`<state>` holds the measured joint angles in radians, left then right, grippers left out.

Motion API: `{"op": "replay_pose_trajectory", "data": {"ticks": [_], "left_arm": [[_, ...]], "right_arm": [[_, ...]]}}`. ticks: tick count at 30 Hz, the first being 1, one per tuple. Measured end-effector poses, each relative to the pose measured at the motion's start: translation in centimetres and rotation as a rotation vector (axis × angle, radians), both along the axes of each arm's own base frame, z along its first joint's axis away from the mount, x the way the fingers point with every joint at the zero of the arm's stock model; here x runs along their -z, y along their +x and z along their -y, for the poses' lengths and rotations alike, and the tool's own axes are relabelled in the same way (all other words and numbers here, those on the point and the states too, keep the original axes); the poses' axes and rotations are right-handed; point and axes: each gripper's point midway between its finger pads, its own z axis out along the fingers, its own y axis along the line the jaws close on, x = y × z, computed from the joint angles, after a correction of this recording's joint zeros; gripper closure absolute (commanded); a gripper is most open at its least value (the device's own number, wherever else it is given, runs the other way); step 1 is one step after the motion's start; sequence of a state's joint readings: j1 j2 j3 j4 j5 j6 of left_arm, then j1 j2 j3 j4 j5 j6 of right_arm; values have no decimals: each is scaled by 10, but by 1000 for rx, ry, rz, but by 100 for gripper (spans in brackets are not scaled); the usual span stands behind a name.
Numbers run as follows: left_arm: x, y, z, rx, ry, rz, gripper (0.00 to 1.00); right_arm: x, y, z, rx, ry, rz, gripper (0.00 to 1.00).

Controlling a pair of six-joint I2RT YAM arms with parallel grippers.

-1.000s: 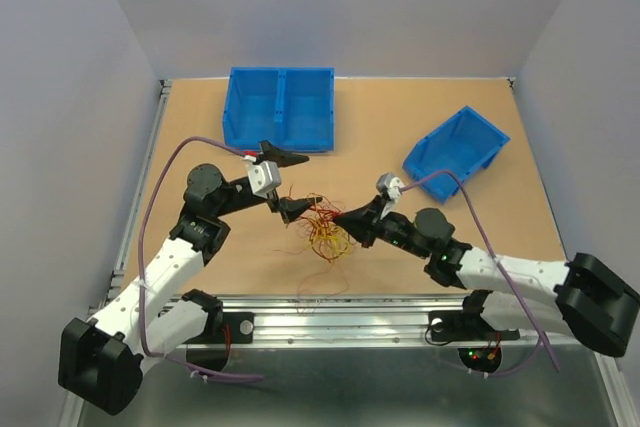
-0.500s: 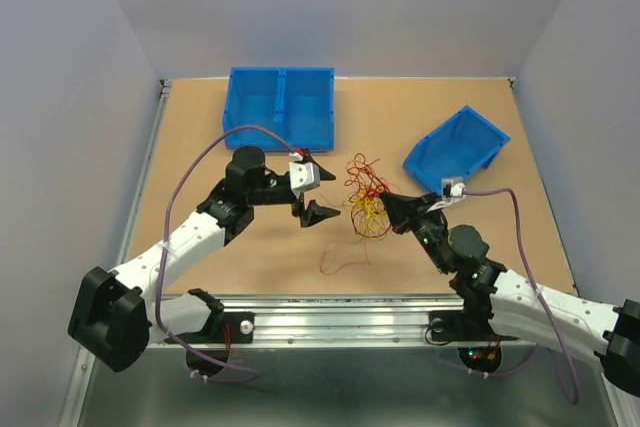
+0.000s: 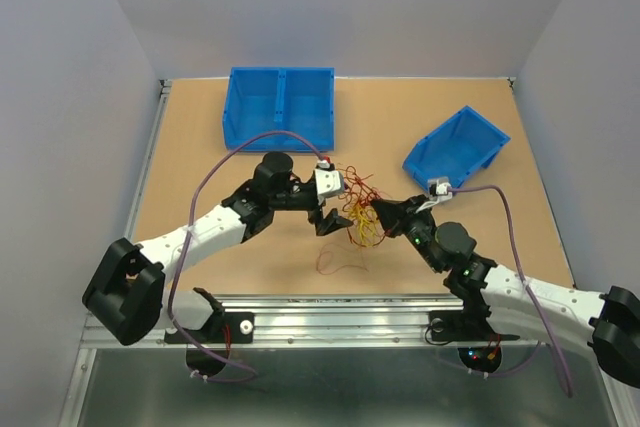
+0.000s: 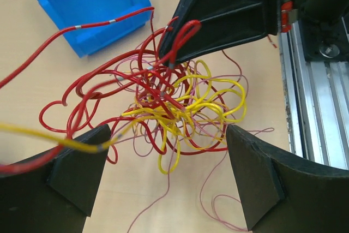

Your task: Untangle the cables

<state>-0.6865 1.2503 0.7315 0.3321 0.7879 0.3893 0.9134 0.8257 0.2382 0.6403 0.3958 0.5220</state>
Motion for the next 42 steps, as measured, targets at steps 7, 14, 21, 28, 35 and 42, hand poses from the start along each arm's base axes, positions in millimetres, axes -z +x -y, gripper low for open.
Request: {"op": "replay_pose_trajectory", "data": {"ticks": [7,14,21,28,35,42], "left_arm": [[22,19,16,-55,63,-31,42],[38,29,32,-31,118,-73,100],[13,62,4,-188,98,-68,100],[-13,131,-63,-429,-18,-188,100],[-1,110,-54,-294,1,-244,100],[3,35,-2,6,76,-154,100]], "right_arm": [[-4,-4,-8,-42,19,10,99],[-13,-6,-7,-56,41,32,100],[-26,-7,50,151,52,26,99],[-37,-24,130,389,164,25,89],[-6,-19,118,361,-8,-28,23],[15,-19,42,36,-208,15,11]]}}
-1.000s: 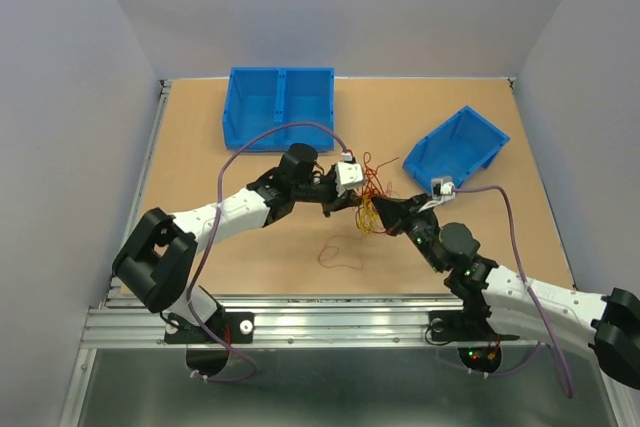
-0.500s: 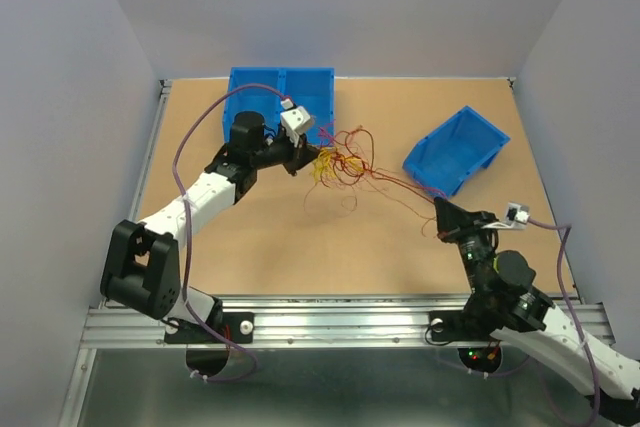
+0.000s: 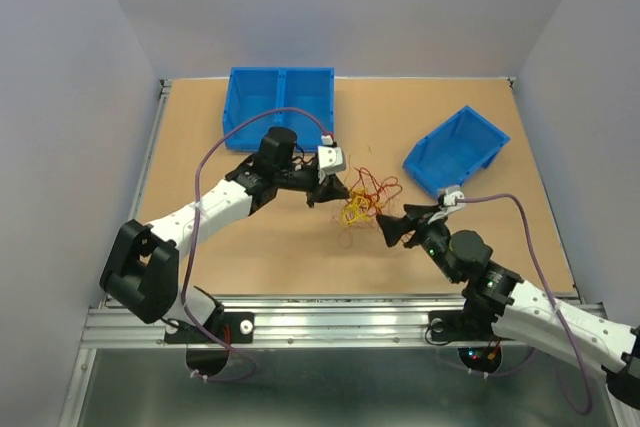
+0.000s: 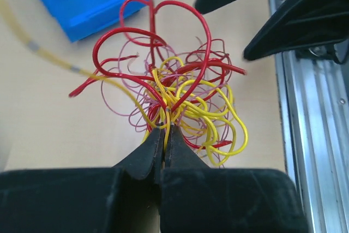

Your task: Untangle the cables

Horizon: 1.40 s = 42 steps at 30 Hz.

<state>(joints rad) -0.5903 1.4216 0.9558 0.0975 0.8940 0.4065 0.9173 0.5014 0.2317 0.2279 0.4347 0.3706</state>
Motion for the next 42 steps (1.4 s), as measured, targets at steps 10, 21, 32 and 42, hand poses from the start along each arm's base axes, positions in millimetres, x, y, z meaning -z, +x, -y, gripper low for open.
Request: {"op": "replay_pose_trajectory", "data": {"ticks": [10,21,32,42], "left_arm": [[8,-41,-2,172,37,5,100],[-18,-70,-10,253,5,79,100],[-96,-41,-38,-135,-121,323,100],[-160,39,-162,-952,-331,428,100]], "right_arm": [[41,6,-54,-196,-150,-12,26],[27,21,-50,-100,-86,16,93],[-45,19,19,244,274,-19,88],[-29,4,133,646,417,29,87]]}}
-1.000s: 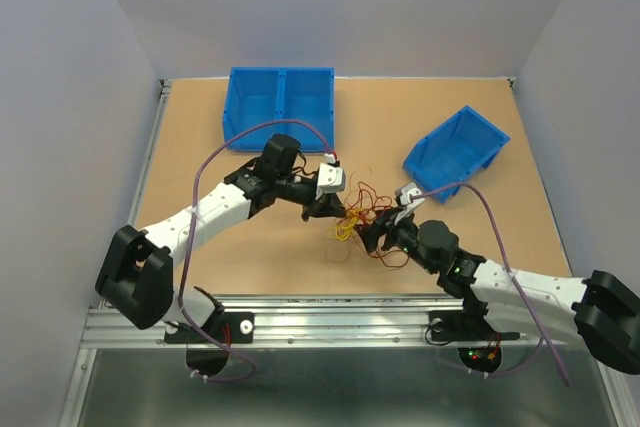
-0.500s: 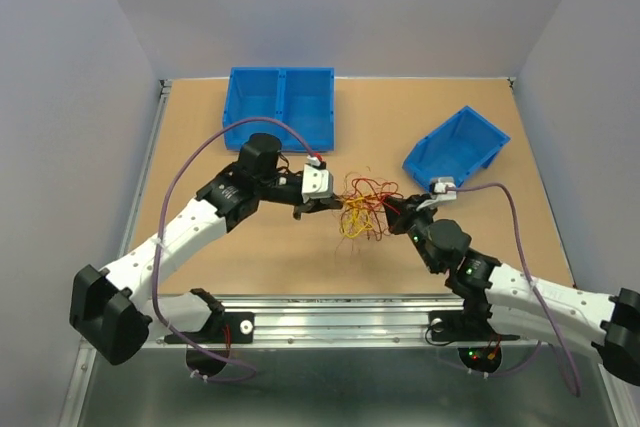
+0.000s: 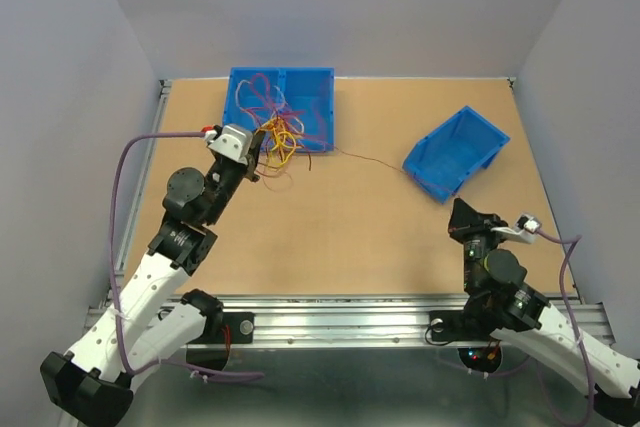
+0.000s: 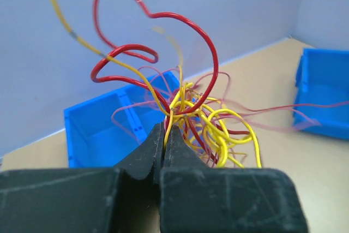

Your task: Untangle the cables

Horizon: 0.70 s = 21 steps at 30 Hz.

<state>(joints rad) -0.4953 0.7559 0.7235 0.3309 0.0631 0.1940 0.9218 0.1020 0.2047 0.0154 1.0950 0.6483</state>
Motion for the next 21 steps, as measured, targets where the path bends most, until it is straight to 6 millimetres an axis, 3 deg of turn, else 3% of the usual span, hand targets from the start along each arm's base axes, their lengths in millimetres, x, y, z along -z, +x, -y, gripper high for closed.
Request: {"op": "replay_pose_trajectory", "data": {"ticks": [2,4,5,6,9,12,15,21], "left_arm": [[-5,0,-7,-30,-24,25,100],[-6,-4,-3,-3,-23,39,100],[-5,-7,3,42,-9,44,99],[-3,-16,19,145,25,58,96],[14,-39,56,382,111,48,95],[42,-69,95,631,216,12,93],[72,-97,117,814,290,-40,91],[102,-125,135,1005,374,-83,87]], "right_arm": [[5,-1,7,39,-18,-20,83],[11,-1,9,49,-43,-38,69],[13,0,6,35,-59,-46,61],[15,1,2,14,-82,-54,42],[20,2,-18,-92,-166,-70,20],[14,1,-49,-258,-224,-21,10],[9,-7,-87,-460,-279,71,5],[10,-34,-154,-828,-393,196,4]]}}
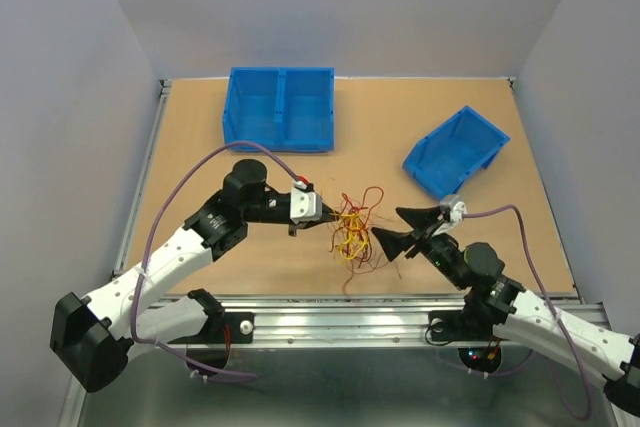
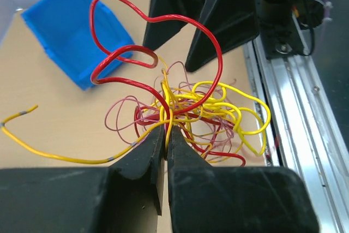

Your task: Untangle the cables

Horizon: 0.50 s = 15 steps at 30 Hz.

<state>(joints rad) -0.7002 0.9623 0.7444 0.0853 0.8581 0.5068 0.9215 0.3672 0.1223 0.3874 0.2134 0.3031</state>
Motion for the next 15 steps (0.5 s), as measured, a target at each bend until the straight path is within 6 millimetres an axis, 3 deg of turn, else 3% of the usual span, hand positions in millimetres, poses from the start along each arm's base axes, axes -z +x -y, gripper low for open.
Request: {"op": "replay_pose_trajectory", "data": {"ticks": [5,8,9,10,12,13,15], "left_arm": [[17,-13,14,95,69,-15,86],[27,-21,17,128,100,-21,65],[30,-23,18,137,110,-24,55],[32,-25,18,143,114,-24,39],[34,-27,19,155,123,-19,31],[33,-28,19,157,126,-16,24],[32,-28,21,161,128,-12,23]], "right_arm": [[35,-18,-40,-225,-142,-18,3],[54,-24,-53,-303,-198,-40,13],[58,-24,-56,-315,-208,-44,24],[62,-24,-58,-326,-219,-50,29],[64,-23,-63,-342,-231,-46,37],[64,-22,-68,-352,-235,-48,60],[60,-22,-72,-367,-224,-33,94]]}}
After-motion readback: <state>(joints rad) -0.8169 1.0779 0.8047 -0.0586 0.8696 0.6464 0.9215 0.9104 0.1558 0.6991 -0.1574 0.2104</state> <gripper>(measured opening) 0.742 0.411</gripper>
